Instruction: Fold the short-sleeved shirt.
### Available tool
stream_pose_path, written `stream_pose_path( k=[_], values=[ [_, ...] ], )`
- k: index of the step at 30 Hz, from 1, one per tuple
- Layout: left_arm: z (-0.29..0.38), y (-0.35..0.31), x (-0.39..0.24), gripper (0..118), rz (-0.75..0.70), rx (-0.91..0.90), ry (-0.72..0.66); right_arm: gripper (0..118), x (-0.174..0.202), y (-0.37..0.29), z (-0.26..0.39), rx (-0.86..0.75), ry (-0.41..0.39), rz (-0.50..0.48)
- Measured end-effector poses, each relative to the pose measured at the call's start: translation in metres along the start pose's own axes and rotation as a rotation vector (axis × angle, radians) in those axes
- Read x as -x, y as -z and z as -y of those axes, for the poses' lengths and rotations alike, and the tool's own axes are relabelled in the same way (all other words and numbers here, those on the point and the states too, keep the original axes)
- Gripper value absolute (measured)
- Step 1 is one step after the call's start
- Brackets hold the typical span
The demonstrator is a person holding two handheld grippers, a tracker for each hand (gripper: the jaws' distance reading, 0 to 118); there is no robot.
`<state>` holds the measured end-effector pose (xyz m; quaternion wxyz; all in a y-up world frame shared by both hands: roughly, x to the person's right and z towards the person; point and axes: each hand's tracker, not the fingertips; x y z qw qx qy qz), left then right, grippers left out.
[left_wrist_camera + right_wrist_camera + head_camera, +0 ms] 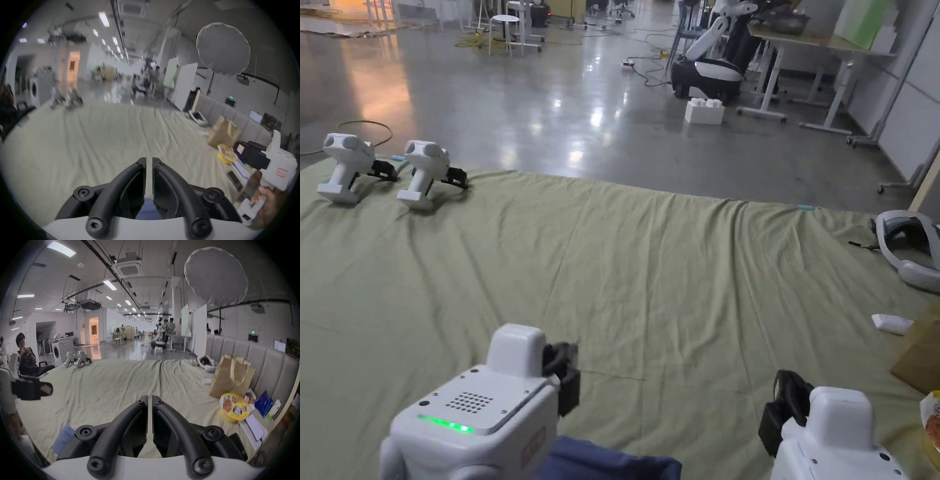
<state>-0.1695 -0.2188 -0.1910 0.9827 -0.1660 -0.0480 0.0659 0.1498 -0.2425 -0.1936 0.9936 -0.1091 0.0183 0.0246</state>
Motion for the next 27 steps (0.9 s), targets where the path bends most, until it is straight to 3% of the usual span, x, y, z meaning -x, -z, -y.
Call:
stream_pose_path(
  k=[10, 14, 20, 24, 27],
  values=[
    [-0.001, -0.030, 0.011, 11, -0.334, -0.280, 0.225, 7, 0.020, 0.000, -0.025, -0.142, -0.034, 0.046],
    [-0.002, -0.037, 0.031, 11, -0.315, -0.314, 0.106, 7, 0.018, 0.002, -0.026, -0.157, -0.013, 0.064],
    [-0.001, -0.034, 0.051, 11, -0.314, -0.260, 0.052, 7, 0.021, -0.001, -0.017, -0.116, 0.006, 0.068],
    [0.010, -0.037, 0.064, 11, -0.324, -0.231, 0.039, 7, 0.043, -0.011, 0.017, 0.026, 0.042, -0.007],
    [0.022, -0.041, 0.074, 11, -0.324, -0.187, 0.036, 7, 0.078, -0.016, 0.056, 0.144, -0.014, -0.106]
  ],
)
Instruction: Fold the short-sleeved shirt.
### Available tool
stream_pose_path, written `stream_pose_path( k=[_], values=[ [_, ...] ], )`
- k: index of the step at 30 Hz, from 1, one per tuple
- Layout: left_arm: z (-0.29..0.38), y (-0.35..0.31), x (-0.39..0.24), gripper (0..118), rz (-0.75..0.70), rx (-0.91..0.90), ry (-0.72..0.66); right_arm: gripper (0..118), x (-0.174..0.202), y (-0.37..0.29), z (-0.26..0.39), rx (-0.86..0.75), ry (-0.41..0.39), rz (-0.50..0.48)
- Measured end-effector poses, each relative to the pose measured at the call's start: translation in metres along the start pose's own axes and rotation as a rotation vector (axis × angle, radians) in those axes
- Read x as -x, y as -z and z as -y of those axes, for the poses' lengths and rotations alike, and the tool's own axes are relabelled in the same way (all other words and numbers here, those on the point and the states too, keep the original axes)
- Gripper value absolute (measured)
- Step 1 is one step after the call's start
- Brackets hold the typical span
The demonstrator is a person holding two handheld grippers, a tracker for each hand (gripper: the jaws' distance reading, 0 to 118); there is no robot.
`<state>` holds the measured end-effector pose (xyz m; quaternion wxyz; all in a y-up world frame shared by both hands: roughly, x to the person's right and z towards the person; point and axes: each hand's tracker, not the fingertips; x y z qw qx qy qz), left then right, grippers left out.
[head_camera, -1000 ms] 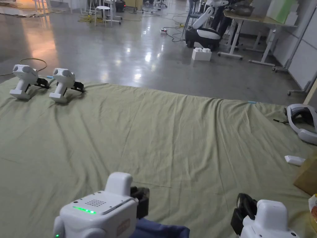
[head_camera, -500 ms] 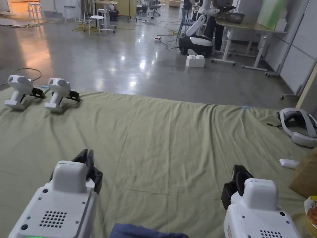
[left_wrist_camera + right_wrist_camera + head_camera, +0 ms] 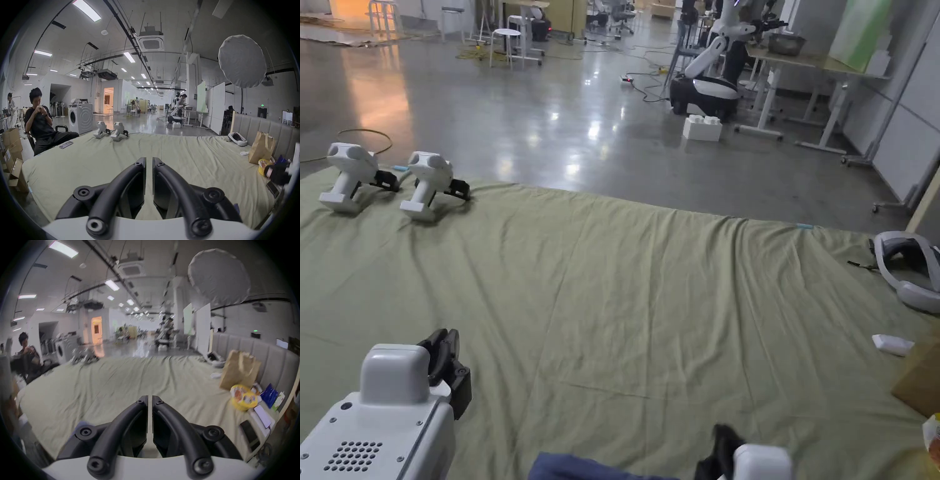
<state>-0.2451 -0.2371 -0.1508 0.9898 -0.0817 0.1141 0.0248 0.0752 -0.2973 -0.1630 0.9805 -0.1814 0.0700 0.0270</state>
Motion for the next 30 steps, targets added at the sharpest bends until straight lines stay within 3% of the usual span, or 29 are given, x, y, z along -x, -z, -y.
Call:
stream_pose_path(
  k=[5, 9, 12, 13, 17, 19, 23, 30],
  values=[
    [0.022, -0.005, 0.020, 11, 0.011, 0.106, -0.040, 7, 0.053, 0.018, 0.043, 0.140, -0.077, -0.100],
    [0.040, -0.010, 0.036, 11, 0.053, 0.201, -0.107, 7, 0.064, 0.042, 0.068, 0.188, -0.130, -0.040],
    [0.057, -0.010, 0.049, 14, 0.123, 0.295, -0.191, 7, 0.054, 0.063, 0.087, 0.263, -0.083, -0.033],
    [0.063, -0.008, 0.051, 19, 0.147, 0.336, -0.215, 7, 0.052, 0.067, 0.091, 0.259, -0.087, -0.029],
    [0.086, 0.005, 0.059, 71, 0.304, 0.496, -0.299, 7, 0.045, 0.066, 0.087, 0.238, -0.086, -0.001],
    [0.094, 0.016, 0.062, 73, 0.370, 0.547, -0.354, 7, 0.041, 0.066, 0.086, 0.246, -0.045, -0.008],
    [0.108, 0.051, 0.063, 89, 0.480, 0.685, -0.471, 7, 0.034, 0.067, 0.089, 0.252, -0.017, -0.005],
    [0.157, 0.131, 0.045, 93, 0.778, 0.985, -0.640, 7, 0.017, 0.072, 0.099, 0.265, 0.006, -0.005]
  ],
)
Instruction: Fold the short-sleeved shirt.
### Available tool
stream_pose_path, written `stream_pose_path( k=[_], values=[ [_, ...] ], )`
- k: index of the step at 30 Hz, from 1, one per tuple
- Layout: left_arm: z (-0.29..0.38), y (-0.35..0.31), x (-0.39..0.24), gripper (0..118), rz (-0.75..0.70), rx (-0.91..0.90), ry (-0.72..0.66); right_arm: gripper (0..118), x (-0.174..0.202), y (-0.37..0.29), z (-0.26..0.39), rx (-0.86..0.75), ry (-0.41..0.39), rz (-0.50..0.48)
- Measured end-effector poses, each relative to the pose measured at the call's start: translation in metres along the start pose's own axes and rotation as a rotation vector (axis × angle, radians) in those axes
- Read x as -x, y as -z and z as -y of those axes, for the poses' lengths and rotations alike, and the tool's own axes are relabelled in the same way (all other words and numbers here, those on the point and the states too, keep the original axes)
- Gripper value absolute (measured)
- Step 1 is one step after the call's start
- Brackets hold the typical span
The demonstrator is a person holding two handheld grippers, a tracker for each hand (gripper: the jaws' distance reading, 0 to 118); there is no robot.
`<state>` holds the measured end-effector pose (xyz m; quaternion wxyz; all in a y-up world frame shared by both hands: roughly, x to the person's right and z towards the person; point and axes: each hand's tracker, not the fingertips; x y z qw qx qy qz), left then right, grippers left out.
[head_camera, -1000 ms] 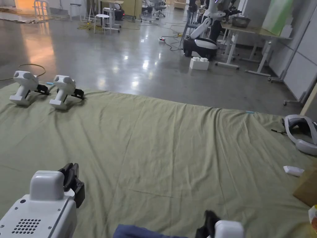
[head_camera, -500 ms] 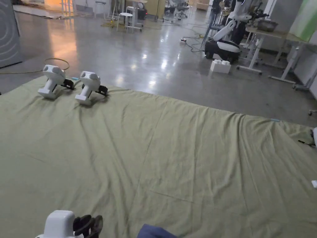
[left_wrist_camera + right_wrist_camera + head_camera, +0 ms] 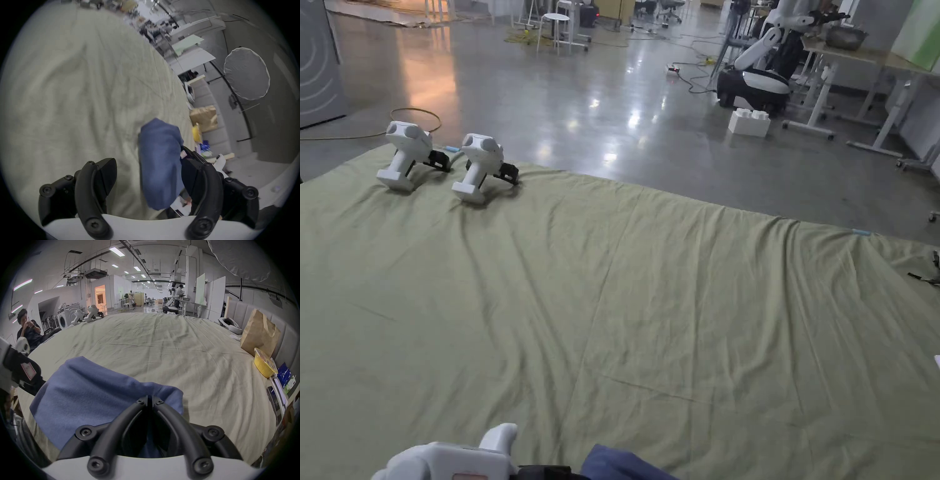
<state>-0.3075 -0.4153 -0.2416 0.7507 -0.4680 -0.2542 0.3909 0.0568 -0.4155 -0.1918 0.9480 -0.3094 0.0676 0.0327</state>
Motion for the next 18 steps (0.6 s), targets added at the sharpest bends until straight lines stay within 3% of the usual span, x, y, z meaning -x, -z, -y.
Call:
stream_pose_path(
  k=[3, 6, 10, 12, 15, 17, 18],
  values=[
    [-0.006, 0.030, 0.002, 93, 0.040, 0.128, -0.065, 7, 0.005, -0.005, -0.002, 0.004, 0.001, 0.001],
    [-0.014, 0.038, -0.011, 93, 0.047, 0.061, -0.011, 7, 0.006, -0.009, -0.004, 0.003, 0.000, -0.008],
    [-0.016, 0.052, -0.024, 92, 0.056, 0.104, -0.080, 7, 0.004, -0.009, -0.005, 0.003, -0.002, -0.014],
    [-0.014, 0.055, -0.032, 90, 0.049, 0.121, -0.016, 7, 0.003, -0.009, -0.006, 0.005, 0.000, -0.019],
    [-0.009, 0.050, -0.039, 64, 0.001, 0.121, 0.036, 7, 0.000, -0.009, -0.007, 0.011, 0.009, -0.030],
    [-0.004, 0.047, -0.032, 45, 0.014, 0.115, 0.013, 7, -0.003, -0.006, -0.005, 0.009, 0.016, -0.045],
    [-0.008, 0.046, -0.022, 41, 0.036, 0.109, -0.027, 7, -0.002, -0.005, -0.004, 0.007, 0.015, -0.052]
  ],
)
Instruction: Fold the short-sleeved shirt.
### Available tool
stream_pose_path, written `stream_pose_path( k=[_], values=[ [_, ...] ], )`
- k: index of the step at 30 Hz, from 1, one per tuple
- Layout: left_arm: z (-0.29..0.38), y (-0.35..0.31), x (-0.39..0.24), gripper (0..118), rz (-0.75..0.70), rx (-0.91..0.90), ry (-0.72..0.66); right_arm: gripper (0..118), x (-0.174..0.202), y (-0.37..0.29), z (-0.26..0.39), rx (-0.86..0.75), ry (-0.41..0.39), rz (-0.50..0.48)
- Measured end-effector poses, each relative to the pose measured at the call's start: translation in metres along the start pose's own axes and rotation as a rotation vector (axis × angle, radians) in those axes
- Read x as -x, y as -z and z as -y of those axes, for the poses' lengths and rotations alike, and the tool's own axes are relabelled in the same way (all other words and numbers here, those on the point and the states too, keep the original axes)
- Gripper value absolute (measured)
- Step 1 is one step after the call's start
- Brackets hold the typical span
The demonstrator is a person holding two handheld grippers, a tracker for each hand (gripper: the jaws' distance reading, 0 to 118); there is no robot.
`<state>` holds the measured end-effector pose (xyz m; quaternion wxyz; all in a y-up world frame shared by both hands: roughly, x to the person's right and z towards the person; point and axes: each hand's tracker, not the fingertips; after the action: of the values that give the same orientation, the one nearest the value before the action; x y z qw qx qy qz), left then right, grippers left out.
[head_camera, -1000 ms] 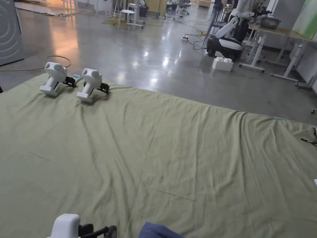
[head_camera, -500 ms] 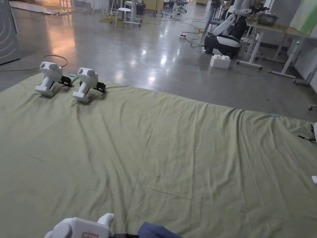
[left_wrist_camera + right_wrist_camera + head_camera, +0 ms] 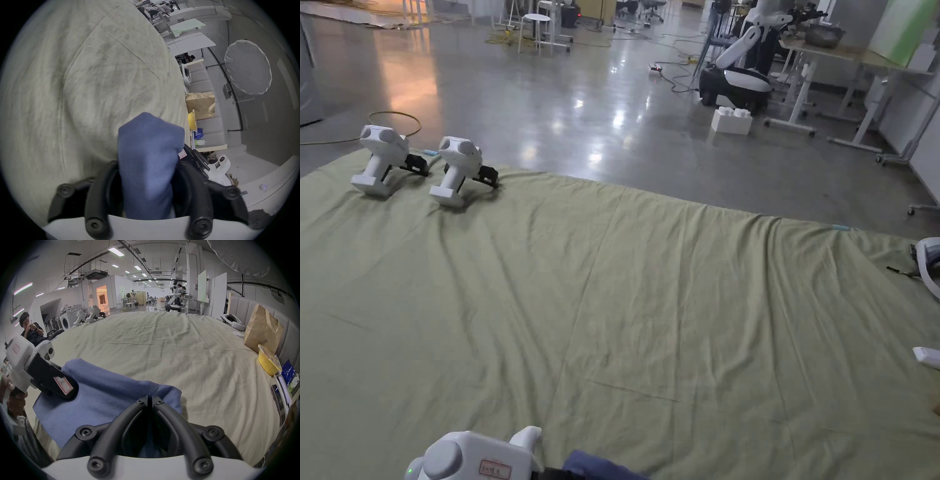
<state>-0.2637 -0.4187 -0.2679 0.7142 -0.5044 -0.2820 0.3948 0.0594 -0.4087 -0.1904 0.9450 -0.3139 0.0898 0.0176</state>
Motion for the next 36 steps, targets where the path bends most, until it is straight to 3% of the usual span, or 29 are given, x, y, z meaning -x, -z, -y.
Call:
stream_pose_path(
  k=[1, 4, 10, 16, 26, 31, 32, 36],
  values=[
    [0.004, 0.000, 0.005, 38, 0.020, -0.005, -0.056, 7, 0.001, 0.000, 0.000, -0.002, -0.006, -0.007],
    [0.015, -0.004, 0.008, 34, 0.050, -0.056, -0.024, 7, 0.004, 0.002, 0.000, -0.009, -0.044, -0.002],
    [0.017, -0.011, 0.036, 32, 0.154, -0.111, -0.118, 7, 0.004, -0.003, -0.012, -0.021, -0.070, -0.016],
    [0.009, -0.078, 0.022, 32, 0.173, -0.153, -0.112, 7, -0.012, -0.018, -0.054, -0.100, -0.073, 0.017],
    [-0.033, -0.262, 0.019, 32, -0.095, -0.263, -0.040, 7, -0.060, -0.049, -0.133, -0.263, -0.051, 0.084],
    [-0.046, -0.349, 0.019, 32, -0.247, -0.319, -0.059, 7, -0.079, -0.060, -0.153, -0.300, -0.058, 0.105],
    [-0.063, -0.369, 0.043, 32, -0.275, -0.327, -0.058, 7, -0.081, -0.063, -0.155, -0.307, -0.060, 0.109],
    [-0.065, -0.406, 0.050, 32, -0.396, -0.370, -0.117, 7, -0.087, -0.066, -0.157, -0.315, -0.060, 0.116]
  ],
)
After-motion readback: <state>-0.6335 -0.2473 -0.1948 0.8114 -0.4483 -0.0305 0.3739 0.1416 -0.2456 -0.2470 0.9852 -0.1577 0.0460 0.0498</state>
